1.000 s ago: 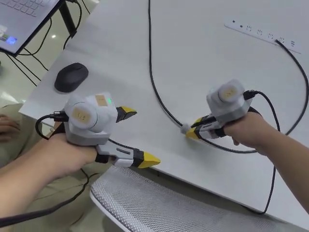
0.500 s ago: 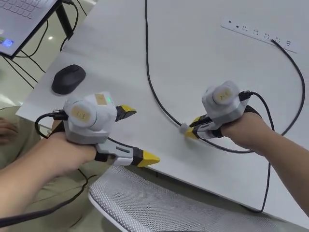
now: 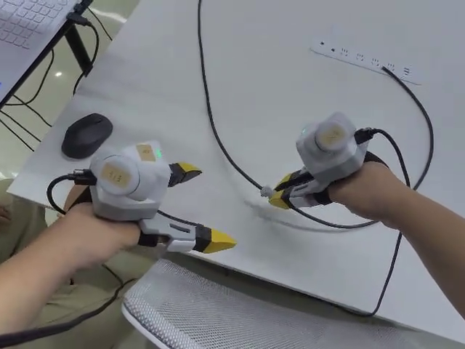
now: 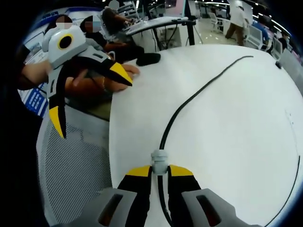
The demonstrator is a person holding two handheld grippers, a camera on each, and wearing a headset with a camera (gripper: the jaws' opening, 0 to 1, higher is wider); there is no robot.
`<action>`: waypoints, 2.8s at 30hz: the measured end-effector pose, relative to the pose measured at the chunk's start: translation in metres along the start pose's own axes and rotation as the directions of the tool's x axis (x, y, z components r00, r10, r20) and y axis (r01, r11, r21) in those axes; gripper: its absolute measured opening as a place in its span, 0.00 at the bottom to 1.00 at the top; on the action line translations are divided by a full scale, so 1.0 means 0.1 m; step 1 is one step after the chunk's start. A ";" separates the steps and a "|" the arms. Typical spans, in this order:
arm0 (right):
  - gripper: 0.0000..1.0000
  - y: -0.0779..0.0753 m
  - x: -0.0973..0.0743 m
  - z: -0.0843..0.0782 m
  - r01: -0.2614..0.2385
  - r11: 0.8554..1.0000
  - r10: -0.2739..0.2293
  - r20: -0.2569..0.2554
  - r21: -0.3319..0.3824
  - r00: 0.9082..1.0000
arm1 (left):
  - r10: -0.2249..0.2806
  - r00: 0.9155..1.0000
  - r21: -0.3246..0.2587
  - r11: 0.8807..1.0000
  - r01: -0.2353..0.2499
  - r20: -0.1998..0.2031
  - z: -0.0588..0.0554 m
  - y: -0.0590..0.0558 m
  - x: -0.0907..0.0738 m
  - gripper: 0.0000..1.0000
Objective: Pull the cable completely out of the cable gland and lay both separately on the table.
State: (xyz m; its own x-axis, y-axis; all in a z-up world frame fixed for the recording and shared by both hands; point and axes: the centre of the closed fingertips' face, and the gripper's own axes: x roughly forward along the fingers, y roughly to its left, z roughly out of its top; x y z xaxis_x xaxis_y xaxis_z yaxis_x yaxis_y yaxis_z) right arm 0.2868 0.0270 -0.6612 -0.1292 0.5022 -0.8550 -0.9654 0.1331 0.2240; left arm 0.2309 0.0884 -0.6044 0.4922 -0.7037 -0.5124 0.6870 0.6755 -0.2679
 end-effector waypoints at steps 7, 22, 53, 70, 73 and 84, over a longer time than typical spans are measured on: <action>0.07 0.10 -0.16 -0.01 0.000 0.999 0.000 -0.010 -0.035 1.000 | -0.020 1.000 0.036 0.999 0.020 0.003 0.14 -0.07 0.04 0.83; 0.07 0.29 -0.50 -0.07 0.015 0.998 -0.015 0.009 -0.058 1.000 | -0.089 0.996 0.101 0.991 0.085 0.030 0.44 -0.22 0.15 0.81; 0.07 0.69 -0.87 0.04 -0.012 0.972 0.011 -0.006 -0.234 1.000 | -0.334 0.942 0.192 0.927 0.323 0.029 0.59 -0.65 0.53 0.38; 0.07 0.73 -0.90 0.00 -0.042 0.966 0.038 -0.018 -0.255 0.999 | -0.399 0.916 0.239 0.894 0.378 0.041 0.65 -0.77 0.51 0.19; 0.07 0.73 -0.91 -0.01 -0.043 0.966 0.040 -0.019 -0.255 0.999 | -0.406 0.913 0.247 0.889 0.385 0.038 0.64 -0.80 0.51 0.19; 0.07 0.76 -0.91 -0.04 -0.052 0.966 0.048 -0.021 -0.255 0.999 | -0.416 0.909 0.269 0.879 0.395 0.028 0.62 -0.84 0.53 0.16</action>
State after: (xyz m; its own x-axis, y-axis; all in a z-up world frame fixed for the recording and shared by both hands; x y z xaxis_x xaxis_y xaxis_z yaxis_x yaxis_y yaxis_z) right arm 0.2244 -0.0117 -0.5685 -0.1801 0.4903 -0.8527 -0.9832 -0.1151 0.1414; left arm 0.2322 -0.0187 -0.5587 0.1759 -0.9269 -0.3315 0.9415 0.2568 -0.2183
